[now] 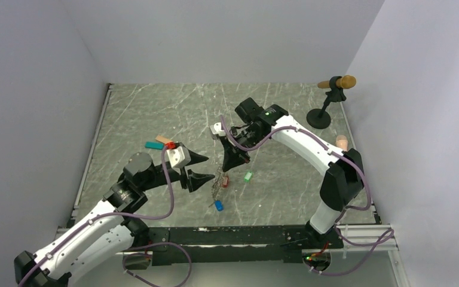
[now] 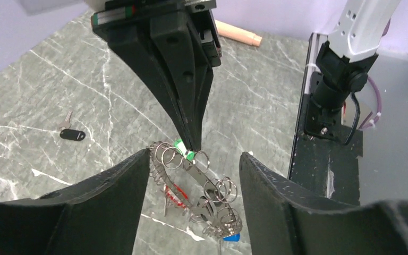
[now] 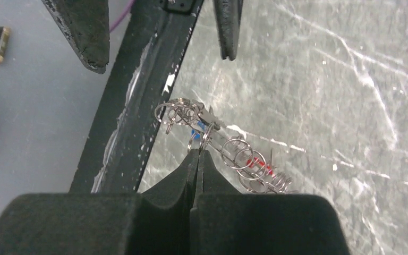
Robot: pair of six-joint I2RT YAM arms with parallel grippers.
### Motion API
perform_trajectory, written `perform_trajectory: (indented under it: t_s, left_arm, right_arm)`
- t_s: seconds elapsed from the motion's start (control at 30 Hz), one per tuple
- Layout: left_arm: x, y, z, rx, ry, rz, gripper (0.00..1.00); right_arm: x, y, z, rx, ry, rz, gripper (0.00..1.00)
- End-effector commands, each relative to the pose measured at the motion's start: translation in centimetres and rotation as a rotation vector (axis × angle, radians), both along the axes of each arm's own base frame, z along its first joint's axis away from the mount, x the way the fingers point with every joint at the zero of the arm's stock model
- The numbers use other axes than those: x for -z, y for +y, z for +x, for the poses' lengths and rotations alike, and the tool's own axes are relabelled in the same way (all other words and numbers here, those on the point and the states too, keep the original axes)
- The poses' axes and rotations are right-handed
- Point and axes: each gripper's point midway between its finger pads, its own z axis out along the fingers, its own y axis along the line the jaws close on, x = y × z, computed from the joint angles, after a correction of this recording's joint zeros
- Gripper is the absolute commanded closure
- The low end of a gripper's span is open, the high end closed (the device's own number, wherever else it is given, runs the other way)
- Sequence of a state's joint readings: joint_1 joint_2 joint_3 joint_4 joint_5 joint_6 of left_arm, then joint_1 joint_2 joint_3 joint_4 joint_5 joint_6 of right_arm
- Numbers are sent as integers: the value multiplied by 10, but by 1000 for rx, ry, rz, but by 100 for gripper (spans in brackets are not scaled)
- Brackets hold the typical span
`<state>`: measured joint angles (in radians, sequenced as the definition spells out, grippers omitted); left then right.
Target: Put the keys on the keyring
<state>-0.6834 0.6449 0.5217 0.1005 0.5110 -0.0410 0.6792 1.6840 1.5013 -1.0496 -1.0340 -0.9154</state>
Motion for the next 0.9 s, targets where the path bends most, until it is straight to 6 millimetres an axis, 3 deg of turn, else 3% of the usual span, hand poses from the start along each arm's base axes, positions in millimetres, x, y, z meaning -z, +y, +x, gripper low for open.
perform_trajectory:
  t_s: [0.0,0.2,0.43,0.87]
  left_arm:
    - [11,-5,-1,70,8,122,36]
    - [17,-20,6,126,36,144,45]
    - [18,-35,14,158,33,110,47]
    - [37,-49,19,190,83,95,54]
  right_arm:
    - [-4,-9,1,28,-43,-106,100]
    - [1,-15,6,52,-68,-172,100]
    - [2,-16,5,44,-52,-186,100]
    - [0,-13,0,23,-21,-163,100]
